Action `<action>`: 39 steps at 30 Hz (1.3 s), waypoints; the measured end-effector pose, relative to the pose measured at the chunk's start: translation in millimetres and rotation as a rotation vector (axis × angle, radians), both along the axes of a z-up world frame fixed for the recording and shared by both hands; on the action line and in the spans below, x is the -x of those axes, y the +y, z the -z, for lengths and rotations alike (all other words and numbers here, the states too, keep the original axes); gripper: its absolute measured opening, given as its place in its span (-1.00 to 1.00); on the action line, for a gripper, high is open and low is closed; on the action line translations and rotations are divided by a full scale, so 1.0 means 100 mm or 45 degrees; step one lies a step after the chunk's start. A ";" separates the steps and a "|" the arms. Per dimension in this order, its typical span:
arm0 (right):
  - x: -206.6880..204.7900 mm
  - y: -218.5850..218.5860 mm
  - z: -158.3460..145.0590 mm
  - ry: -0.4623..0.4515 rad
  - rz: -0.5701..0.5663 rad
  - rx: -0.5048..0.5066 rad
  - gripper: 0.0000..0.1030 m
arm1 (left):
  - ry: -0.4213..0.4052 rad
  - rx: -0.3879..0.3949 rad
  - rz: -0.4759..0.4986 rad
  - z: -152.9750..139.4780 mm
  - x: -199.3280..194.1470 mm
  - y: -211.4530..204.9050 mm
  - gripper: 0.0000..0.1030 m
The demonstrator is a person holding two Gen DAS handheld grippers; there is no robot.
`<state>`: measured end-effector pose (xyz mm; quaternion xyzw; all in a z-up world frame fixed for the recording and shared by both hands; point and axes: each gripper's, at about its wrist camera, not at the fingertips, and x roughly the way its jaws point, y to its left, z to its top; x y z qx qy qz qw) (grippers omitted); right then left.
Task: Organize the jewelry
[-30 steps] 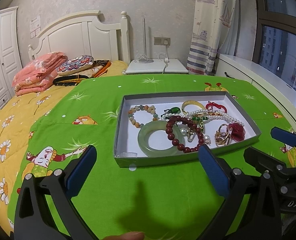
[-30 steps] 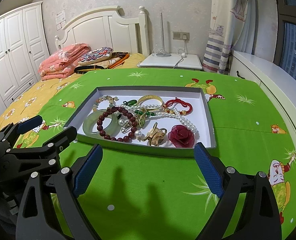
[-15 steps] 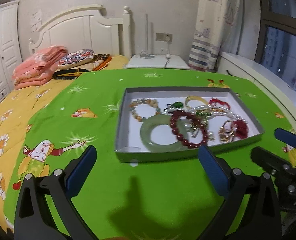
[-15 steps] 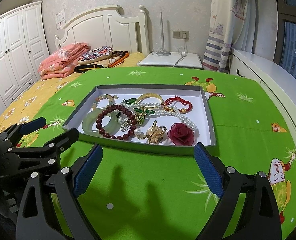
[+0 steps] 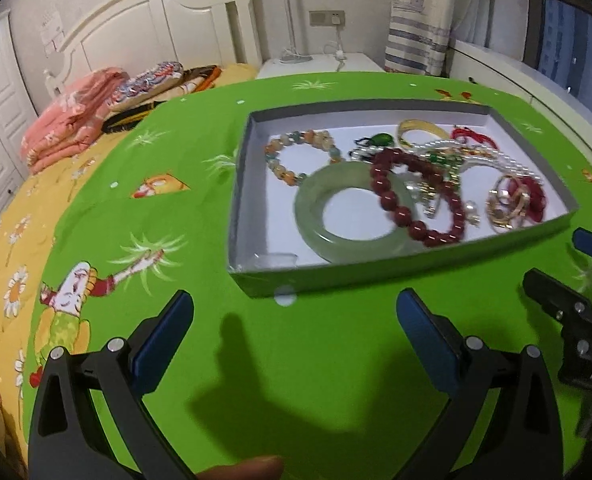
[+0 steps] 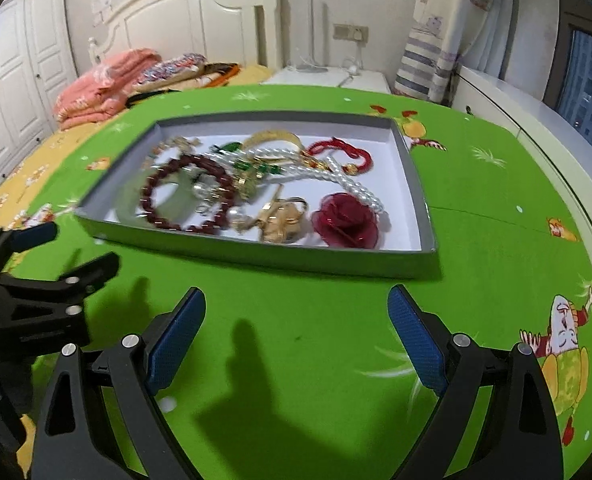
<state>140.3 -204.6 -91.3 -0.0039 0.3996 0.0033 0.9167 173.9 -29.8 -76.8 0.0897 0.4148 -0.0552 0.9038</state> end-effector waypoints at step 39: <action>-0.14 -2.50 0.17 0.116 0.313 -0.026 0.88 | 0.083 0.151 -0.232 0.14 -1.20 1.95 0.93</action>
